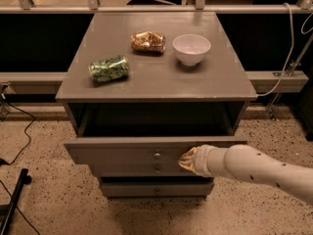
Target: Close top drawer
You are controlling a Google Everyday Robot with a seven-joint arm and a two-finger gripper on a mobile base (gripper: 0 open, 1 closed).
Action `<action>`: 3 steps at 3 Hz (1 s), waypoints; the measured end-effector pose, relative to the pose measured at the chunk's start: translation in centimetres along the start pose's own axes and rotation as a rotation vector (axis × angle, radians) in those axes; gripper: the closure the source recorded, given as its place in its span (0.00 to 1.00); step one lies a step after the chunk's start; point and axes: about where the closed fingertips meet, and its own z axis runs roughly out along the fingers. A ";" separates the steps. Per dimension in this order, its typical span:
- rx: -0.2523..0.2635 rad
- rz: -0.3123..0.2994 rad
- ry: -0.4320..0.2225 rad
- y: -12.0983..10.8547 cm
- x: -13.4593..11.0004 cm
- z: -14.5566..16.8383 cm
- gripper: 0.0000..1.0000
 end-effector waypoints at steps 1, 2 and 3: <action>0.001 0.004 -0.005 -0.3 0.2 0.5 1.00; 0.011 0.007 -0.025 -0.9 0.5 2.0 1.00; 0.050 0.041 -0.071 -1.7 1.7 5.7 1.00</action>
Offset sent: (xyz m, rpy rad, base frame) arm 0.0383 0.0045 -0.0263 0.0524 -0.0322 -0.0048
